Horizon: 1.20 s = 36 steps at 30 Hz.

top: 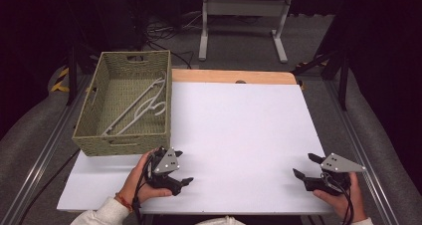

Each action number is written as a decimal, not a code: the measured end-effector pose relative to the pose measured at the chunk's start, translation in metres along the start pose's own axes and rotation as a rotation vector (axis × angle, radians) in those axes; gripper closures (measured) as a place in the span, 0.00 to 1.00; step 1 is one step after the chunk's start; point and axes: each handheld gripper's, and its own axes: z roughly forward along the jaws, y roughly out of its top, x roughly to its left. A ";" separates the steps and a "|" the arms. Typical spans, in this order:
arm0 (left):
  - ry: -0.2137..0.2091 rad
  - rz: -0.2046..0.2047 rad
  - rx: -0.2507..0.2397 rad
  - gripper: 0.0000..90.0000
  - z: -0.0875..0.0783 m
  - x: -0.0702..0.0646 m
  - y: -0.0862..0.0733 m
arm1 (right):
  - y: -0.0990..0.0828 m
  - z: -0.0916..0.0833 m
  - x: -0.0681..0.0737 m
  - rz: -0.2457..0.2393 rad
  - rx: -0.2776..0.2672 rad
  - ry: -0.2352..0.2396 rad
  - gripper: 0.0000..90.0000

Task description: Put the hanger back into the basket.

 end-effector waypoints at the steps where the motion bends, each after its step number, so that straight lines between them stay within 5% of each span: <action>1: -0.001 0.001 0.008 0.15 0.001 0.001 -0.002 | 0.000 0.000 0.000 -0.006 0.001 -0.004 0.26; 8: -0.013 -0.044 -0.007 0.15 0.006 0.005 -0.007 | -0.002 0.001 0.005 -0.021 0.005 0.004 0.26; 36: -0.017 -0.026 0.027 0.15 0.014 0.005 -0.004 | -0.001 0.005 0.008 -0.046 0.005 0.016 0.25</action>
